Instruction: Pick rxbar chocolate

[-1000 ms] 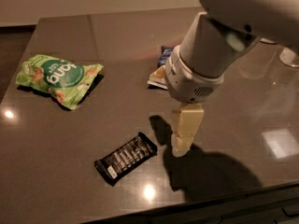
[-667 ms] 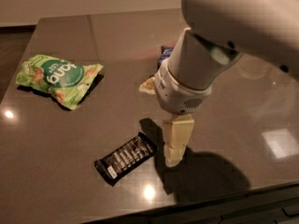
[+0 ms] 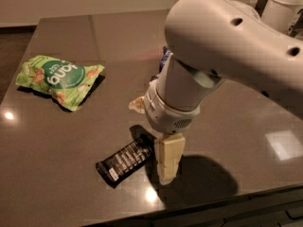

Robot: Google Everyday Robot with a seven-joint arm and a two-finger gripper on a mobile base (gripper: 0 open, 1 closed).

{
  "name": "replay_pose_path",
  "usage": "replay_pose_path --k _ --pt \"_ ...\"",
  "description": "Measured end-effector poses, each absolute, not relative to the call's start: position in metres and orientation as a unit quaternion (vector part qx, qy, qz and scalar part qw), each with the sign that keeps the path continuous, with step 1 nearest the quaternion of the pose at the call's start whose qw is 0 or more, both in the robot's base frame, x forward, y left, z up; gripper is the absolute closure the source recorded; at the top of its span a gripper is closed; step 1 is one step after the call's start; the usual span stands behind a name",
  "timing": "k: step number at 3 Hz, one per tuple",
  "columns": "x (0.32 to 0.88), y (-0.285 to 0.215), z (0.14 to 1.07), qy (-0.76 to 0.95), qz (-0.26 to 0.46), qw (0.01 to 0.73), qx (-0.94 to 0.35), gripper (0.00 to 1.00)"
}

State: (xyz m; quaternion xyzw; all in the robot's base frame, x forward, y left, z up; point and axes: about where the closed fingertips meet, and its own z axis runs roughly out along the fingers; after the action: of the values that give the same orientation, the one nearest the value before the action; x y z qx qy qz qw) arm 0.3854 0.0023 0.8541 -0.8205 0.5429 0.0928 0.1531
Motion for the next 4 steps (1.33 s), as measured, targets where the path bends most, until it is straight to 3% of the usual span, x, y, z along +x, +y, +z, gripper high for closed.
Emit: replay_pose_path --k 2,3,4 --pt "0.376 0.017 0.840 0.530 0.102 0.144 -0.830 0.00" --pt "0.375 0.022 0.836 0.529 0.106 0.140 -0.830 0.17" --pt "0.373 0.025 0.832 0.524 0.107 0.129 -0.835 0.41"
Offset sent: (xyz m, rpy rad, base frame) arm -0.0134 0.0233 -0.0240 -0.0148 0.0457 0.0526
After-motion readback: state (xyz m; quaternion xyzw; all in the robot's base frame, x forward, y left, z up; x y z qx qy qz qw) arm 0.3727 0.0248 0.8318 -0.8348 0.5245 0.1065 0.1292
